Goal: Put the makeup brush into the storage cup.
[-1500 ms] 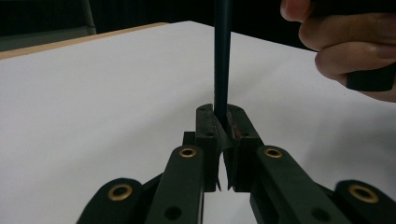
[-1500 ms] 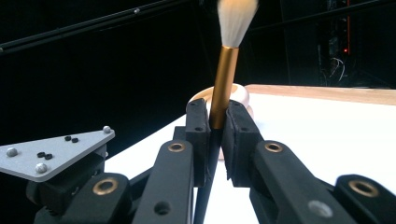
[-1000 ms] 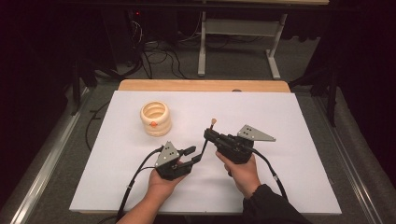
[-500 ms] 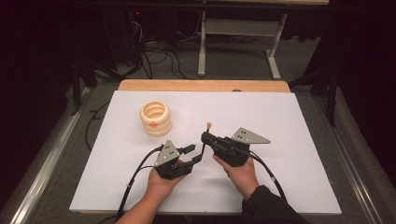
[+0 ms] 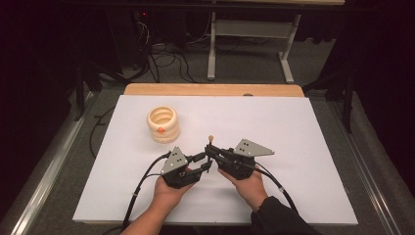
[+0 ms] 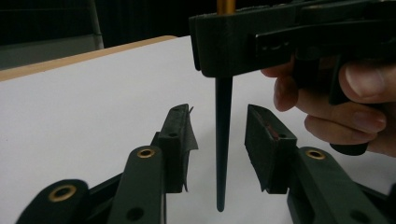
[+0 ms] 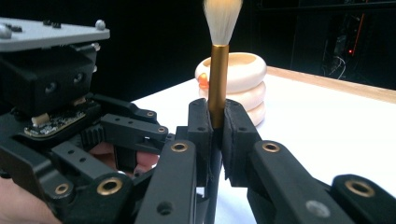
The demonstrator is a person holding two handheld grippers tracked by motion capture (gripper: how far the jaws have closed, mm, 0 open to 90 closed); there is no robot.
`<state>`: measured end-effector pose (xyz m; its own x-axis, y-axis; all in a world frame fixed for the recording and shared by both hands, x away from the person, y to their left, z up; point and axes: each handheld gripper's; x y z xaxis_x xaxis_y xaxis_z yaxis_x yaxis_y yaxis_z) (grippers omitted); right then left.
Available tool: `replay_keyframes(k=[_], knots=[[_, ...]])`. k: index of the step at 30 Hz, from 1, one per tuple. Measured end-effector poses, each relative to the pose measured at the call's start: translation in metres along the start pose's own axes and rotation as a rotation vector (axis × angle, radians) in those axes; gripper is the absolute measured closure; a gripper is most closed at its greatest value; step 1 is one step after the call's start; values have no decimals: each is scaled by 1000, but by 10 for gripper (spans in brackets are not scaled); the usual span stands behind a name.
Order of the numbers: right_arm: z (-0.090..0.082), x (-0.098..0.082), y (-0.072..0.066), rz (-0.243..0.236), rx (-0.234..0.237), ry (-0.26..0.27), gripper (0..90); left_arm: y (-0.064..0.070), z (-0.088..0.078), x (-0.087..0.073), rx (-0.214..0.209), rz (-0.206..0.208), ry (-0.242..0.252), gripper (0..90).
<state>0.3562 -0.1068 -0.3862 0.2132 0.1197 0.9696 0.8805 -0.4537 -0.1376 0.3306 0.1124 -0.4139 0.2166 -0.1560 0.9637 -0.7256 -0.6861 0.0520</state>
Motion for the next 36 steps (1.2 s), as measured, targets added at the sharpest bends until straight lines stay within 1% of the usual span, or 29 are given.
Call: replay_keyframes(k=[3,4,5,8,11,20,29,31,32,33,34,35,36], knots=[[2,-1,-2,-12,9,-4,858,0,0,0,-4,-2,0,643],[3,-2,-3,-9,15,-5,857,0,-1,0,-5,-1,0,655],[3,-2,-4,-16,12,-9,857,0,-1,0,-5,-1,0,663],[5,-4,-6,-17,22,-14,857,-1,-1,0,-13,-1,-2,714],[6,-4,-7,-30,19,-18,857,-1,-2,0,-17,-1,2,748],[6,-5,-8,-25,21,-19,857,-2,-3,0,-17,-8,9,820],[6,-5,-7,-25,24,-14,848,-2,-3,0,-15,-6,10,829],[7,-5,-7,-24,22,-14,835,-2,-3,0,-14,-6,11,829],[6,-4,-7,-17,16,-21,781,-2,-3,0,-13,-5,11,829],[6,-4,-7,-17,16,-21,781,-2,-3,0,-13,-5,11,830],[6,-4,-6,-16,14,-19,737,-2,-3,0,-11,-6,11,830],[6,-4,-6,-16,14,-19,737,-2,-3,0,-11,-6,11,830],[6,-4,-5,-13,19,-16,714,-3,-3,0,-9,-7,12,830]])
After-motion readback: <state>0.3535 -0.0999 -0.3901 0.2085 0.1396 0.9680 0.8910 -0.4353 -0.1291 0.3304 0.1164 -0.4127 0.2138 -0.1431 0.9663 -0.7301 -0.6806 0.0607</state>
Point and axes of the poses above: each handheld gripper's, and its own axes: z roughly forward along the jaws, x roughly out of its top, y roughly to its right, and after that the axes turned 5 degrees about x, right-handed
